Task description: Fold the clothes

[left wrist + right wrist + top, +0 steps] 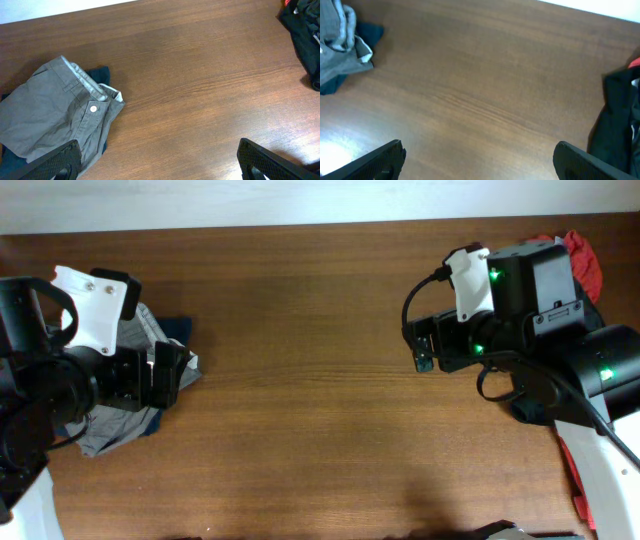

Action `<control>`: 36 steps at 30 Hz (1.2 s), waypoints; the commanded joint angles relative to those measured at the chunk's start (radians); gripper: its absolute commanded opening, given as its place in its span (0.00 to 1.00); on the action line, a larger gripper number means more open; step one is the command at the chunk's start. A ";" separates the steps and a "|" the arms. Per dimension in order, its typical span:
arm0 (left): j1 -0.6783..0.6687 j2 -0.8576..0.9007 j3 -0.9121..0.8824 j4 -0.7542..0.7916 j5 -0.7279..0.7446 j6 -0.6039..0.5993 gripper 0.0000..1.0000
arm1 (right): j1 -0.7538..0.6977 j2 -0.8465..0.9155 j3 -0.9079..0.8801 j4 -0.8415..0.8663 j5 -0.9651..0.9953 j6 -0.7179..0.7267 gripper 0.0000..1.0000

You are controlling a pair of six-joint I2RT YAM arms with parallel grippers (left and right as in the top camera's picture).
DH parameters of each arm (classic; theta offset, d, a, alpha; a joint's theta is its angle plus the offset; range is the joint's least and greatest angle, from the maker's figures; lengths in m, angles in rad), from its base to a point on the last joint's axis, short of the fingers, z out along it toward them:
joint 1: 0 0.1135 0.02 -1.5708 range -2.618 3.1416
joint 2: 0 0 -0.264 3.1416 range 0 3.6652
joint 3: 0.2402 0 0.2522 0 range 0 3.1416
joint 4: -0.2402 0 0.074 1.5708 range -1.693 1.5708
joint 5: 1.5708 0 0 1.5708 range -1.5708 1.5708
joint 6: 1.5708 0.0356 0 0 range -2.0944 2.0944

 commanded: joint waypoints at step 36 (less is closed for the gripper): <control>-0.005 -0.011 -0.004 0.000 -0.010 0.013 0.99 | -0.236 -0.969 -0.888 0.440 0.142 -0.096 0.99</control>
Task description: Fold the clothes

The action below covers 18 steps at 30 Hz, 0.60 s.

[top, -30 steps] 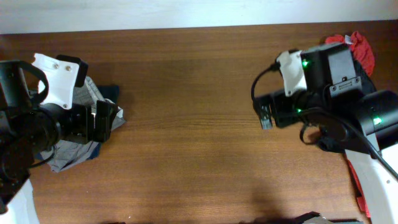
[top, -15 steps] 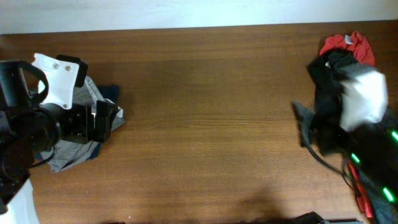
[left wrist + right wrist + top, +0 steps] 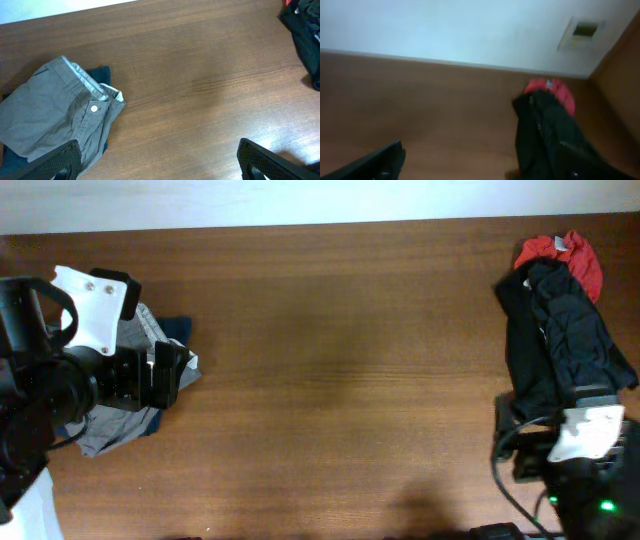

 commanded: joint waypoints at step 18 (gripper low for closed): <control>-0.005 -0.011 -0.004 0.000 -0.006 0.012 0.99 | -0.007 -0.476 -0.842 0.368 -0.109 -0.005 0.99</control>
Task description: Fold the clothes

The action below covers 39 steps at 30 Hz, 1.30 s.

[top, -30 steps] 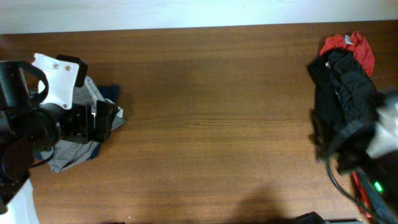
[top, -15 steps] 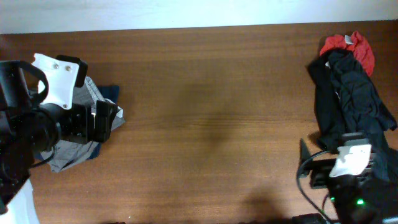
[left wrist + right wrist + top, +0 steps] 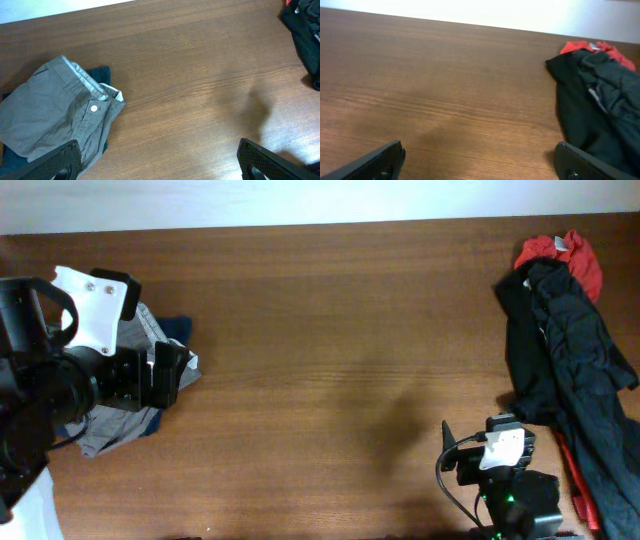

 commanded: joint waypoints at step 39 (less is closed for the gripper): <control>-0.005 -0.017 -0.001 0.003 -0.010 0.016 0.99 | -0.003 -0.013 -0.109 0.040 -0.053 -0.006 0.99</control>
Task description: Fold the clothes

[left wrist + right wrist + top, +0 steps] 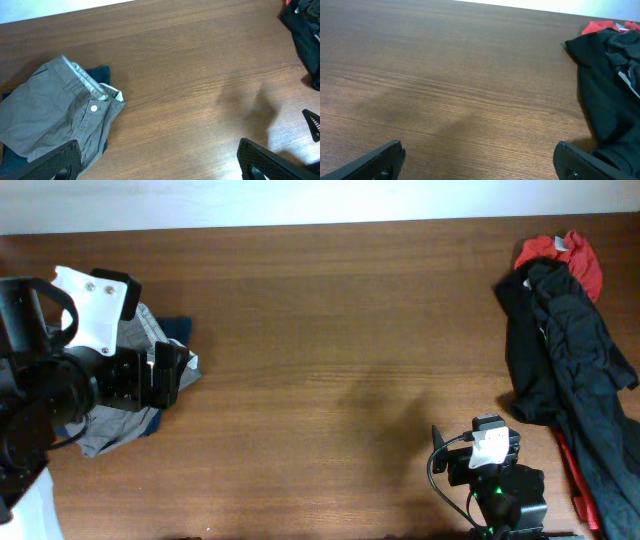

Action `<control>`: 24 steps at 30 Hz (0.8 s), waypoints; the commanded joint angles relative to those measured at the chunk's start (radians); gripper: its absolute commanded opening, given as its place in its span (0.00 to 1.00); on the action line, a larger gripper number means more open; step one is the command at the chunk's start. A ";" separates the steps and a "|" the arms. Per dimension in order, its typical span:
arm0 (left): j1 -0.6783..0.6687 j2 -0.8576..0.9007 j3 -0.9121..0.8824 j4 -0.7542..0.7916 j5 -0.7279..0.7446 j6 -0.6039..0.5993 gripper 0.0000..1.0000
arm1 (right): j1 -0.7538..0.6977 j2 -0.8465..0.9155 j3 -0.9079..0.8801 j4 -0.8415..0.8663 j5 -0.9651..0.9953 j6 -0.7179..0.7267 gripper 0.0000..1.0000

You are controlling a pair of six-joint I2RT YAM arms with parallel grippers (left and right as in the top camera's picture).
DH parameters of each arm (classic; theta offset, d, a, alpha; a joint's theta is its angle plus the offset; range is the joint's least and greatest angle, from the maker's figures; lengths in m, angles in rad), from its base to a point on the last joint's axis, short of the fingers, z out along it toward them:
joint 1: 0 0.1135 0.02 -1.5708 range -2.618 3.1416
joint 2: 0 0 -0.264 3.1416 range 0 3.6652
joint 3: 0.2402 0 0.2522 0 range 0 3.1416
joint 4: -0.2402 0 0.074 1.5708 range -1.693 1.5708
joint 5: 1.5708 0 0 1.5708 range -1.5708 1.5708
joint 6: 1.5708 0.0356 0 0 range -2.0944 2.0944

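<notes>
Folded grey trousers (55, 112) lie on a dark blue garment (102, 75) at the table's left, partly under my left arm in the overhead view (140, 415). A heap of black clothes (560, 350) with a red piece (560, 252) sits at the right edge, seen in the right wrist view as black cloth (607, 85). My left gripper (160, 162) stands open over bare wood beside the trousers. My right gripper (480, 160) is open, low near the front edge, holding nothing.
The brown wooden table (340, 330) runs to a pale wall at the back. My right arm (490, 480) sits at the front edge, right of centre. A red strip (570, 475) lies along the right edge by the black heap.
My right arm has shifted slightly left along the front edge, and its camera now looks lower over the wood. The left arm and both clothes piles are unchanged.
First my right arm hung over the black heap at the right, gripper open. Then it had pulled back to the front right corner, uncovering the heap. After that it sat at the front edge, and now slightly further left. The left arm stayed still throughout.
</notes>
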 commanded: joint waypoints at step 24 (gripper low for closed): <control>-0.001 -0.711 -1.310 1.123 0.113 0.020 0.99 | -0.003 -0.009 -0.007 0.001 -0.013 -0.006 0.99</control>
